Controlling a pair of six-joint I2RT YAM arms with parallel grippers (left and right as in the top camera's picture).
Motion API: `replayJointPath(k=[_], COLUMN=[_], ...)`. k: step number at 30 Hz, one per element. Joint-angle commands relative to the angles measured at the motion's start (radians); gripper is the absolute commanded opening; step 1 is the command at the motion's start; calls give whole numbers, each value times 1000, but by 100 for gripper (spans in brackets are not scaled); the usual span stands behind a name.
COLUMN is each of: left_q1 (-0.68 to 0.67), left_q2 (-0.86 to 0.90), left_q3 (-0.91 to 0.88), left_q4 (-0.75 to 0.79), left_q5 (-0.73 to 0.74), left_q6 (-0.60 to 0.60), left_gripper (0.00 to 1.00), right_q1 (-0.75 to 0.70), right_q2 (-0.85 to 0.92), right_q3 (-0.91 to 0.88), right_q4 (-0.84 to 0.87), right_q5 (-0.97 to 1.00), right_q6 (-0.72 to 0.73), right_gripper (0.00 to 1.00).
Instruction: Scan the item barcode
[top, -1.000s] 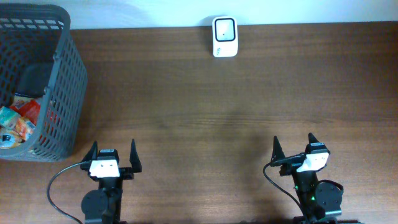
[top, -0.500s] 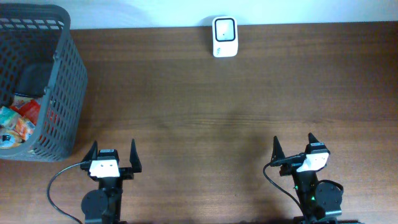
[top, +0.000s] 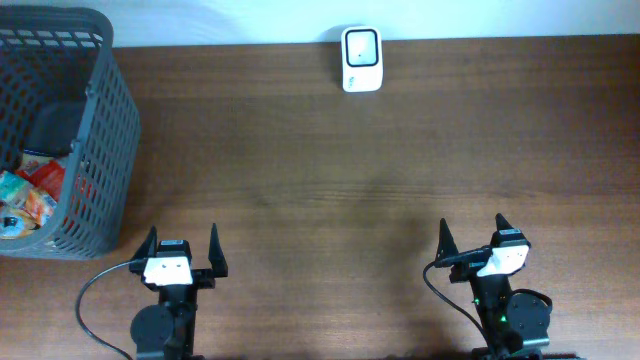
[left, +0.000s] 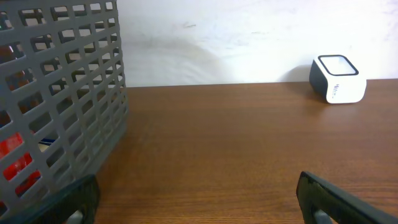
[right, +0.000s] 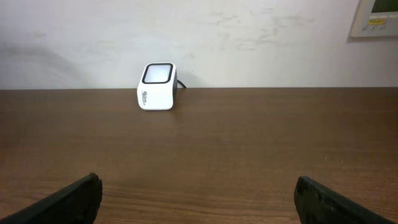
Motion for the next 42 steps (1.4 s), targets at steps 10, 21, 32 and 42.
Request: replayJointPath(k=[10,21,32,42], left_q1=[5,3,3,3], left_q2=[-8,-8,-8,-8], left_q3=[-7,-7,-7,14], left_q4=[10,204,357,188], left_q5=[92,484,559,545], left_q6=[12,5,6,96], left_gripper=[99,99,99,99], right_q1=[-6,-6,-6,-6], right_q2=[-5,-5,-5,-5], right_q3=[-6,-6,-6,-6], right_q4=[-5,-5,-5,-5], right_q5=[12,12,12,12], right_q6=[3,3,3,3], right_gripper=[98,98,98,98])
